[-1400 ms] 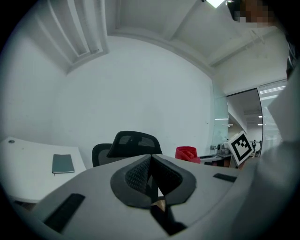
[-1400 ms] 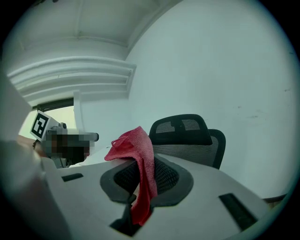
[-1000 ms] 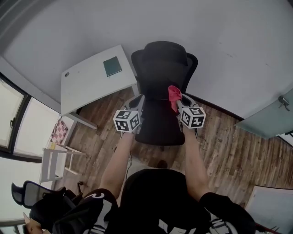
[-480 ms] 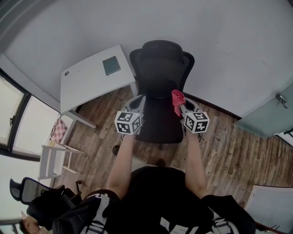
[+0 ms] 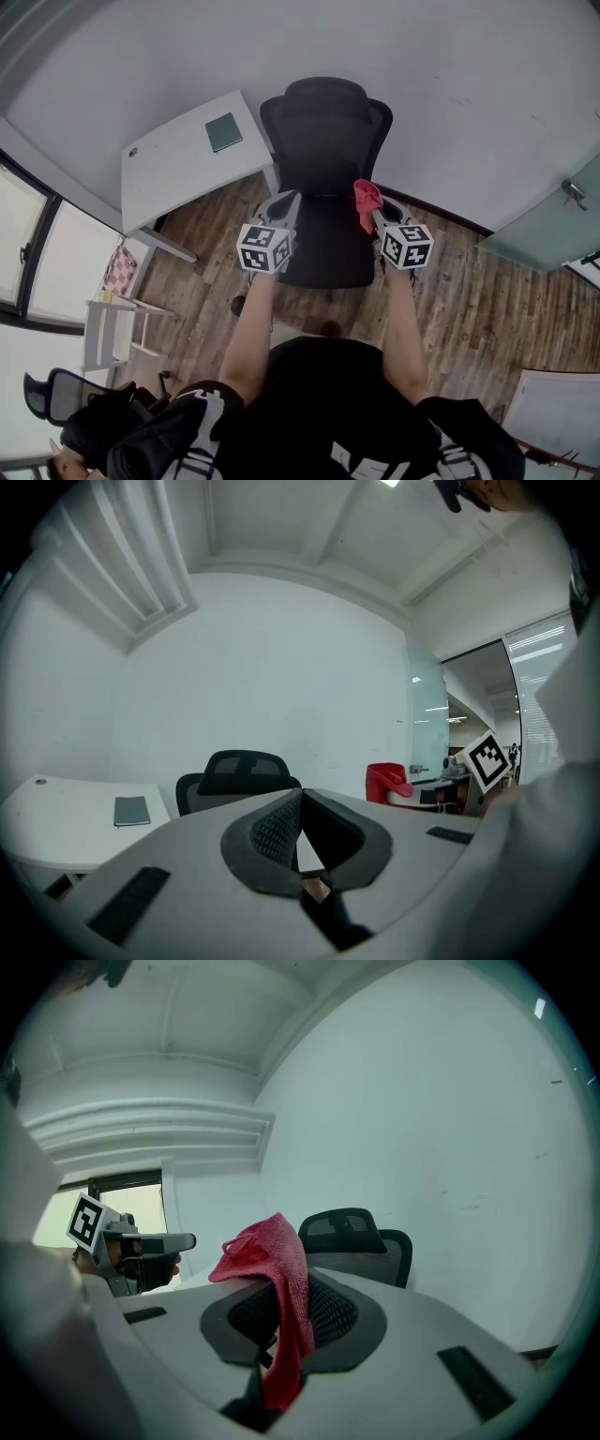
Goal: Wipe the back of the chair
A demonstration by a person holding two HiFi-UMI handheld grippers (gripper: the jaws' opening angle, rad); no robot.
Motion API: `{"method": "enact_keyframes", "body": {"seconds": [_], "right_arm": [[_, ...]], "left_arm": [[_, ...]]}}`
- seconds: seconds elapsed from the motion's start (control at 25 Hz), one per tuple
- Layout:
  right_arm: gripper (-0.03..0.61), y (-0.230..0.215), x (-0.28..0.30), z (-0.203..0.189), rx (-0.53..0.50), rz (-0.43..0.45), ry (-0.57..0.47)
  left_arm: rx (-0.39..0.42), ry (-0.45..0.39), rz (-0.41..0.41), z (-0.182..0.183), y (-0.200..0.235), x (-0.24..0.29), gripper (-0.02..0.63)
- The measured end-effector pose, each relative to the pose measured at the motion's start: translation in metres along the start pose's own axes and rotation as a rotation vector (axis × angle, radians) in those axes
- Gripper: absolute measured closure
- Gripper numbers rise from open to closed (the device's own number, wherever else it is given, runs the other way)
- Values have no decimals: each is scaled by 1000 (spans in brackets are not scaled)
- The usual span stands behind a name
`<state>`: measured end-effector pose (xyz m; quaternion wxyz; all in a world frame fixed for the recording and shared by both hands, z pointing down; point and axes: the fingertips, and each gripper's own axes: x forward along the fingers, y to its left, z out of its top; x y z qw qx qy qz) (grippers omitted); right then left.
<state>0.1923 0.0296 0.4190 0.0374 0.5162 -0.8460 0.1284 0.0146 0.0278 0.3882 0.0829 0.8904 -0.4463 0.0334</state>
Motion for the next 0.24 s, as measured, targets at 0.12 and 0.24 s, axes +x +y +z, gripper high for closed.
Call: {"method": "enact_keyframes", "body": {"seconds": [0.12,0.24], "right_arm": [[509,0,-1,0,4,-4,-2],[509,0,-2,0,9,-7,-1]], "left_arm": [[-3,3,-6,-1,-1,0,589],[-5,0,-7,-1,-2,-1,588]]}}
